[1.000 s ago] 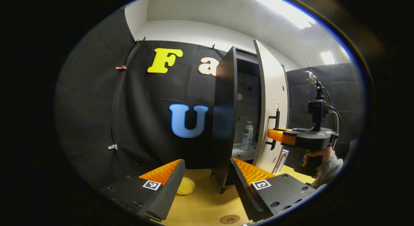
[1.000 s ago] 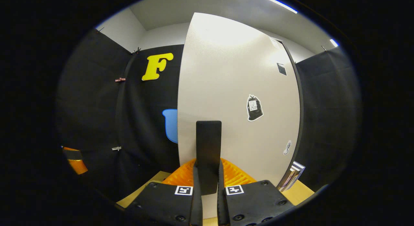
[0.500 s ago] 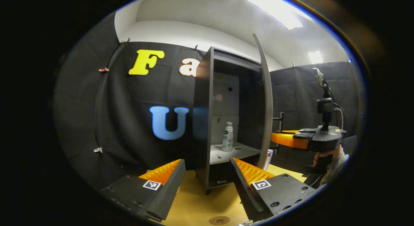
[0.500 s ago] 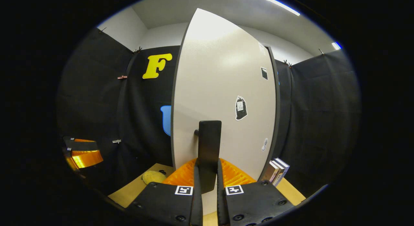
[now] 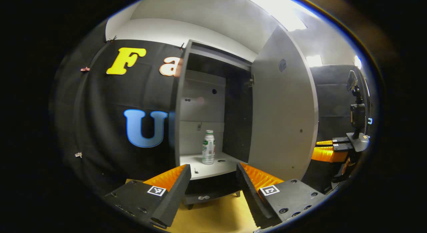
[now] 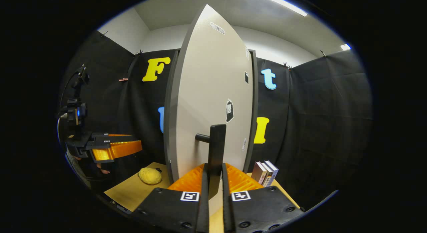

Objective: Open the cabinet door with the right hand, grasp the bottle in the cabinet with the left hand and place it on the coaster, then close the cabinet door with the right hand.

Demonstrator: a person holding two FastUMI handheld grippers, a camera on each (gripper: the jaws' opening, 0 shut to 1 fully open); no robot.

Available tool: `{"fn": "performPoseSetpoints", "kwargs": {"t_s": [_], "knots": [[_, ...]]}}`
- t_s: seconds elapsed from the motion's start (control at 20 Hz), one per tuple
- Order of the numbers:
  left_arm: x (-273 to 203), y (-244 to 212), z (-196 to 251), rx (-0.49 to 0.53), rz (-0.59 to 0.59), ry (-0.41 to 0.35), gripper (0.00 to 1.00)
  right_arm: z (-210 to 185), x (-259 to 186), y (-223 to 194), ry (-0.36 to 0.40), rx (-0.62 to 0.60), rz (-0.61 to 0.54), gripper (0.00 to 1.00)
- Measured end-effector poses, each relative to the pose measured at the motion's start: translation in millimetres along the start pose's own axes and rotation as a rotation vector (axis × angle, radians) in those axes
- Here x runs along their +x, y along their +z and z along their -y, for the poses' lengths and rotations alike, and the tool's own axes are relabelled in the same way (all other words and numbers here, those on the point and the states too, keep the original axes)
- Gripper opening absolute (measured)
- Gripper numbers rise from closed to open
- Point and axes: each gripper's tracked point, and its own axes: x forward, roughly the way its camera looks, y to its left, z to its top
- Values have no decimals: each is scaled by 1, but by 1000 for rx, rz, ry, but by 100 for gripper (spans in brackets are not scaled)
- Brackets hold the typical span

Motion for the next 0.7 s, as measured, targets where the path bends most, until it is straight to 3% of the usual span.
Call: {"fn": "performPoseSetpoints", "kwargs": {"t_s": [0.25,0.5,0.6,0.65,0.7], "knots": [[57,-15,36,-46,-6,-42,87,31,-8,-3,44,101,-34,20],[108,-32,34,-67,-37,-3,87,83,-14,-2,-60,29,-13,19],[129,-40,24,-57,-49,39,87,100,-12,-5,-69,17,-8,14],[138,-42,20,-61,-53,52,87,100,-12,-4,-52,37,-7,2],[147,-43,16,-60,-55,68,87,98,-10,-3,-29,56,-14,13]]}}
